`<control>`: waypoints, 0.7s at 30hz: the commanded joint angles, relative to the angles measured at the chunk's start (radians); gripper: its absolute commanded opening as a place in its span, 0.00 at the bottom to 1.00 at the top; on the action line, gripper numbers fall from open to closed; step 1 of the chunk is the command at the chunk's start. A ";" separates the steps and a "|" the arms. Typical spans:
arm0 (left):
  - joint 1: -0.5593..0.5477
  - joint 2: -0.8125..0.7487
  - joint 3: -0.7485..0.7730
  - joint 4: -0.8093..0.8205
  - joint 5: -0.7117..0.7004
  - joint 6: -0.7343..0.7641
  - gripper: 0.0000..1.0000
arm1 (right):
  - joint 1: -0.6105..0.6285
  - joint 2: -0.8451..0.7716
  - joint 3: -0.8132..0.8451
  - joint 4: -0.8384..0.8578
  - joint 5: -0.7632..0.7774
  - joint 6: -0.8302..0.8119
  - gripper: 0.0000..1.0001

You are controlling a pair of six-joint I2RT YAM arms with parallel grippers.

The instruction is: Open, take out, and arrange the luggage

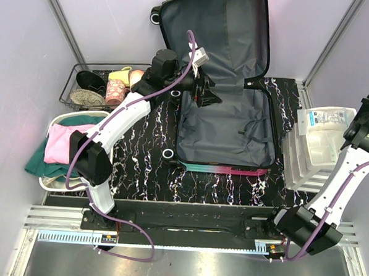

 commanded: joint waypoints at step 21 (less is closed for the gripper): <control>0.051 -0.048 0.052 -0.240 -0.133 0.237 0.99 | -0.017 -0.101 -0.091 0.088 -0.040 0.056 0.59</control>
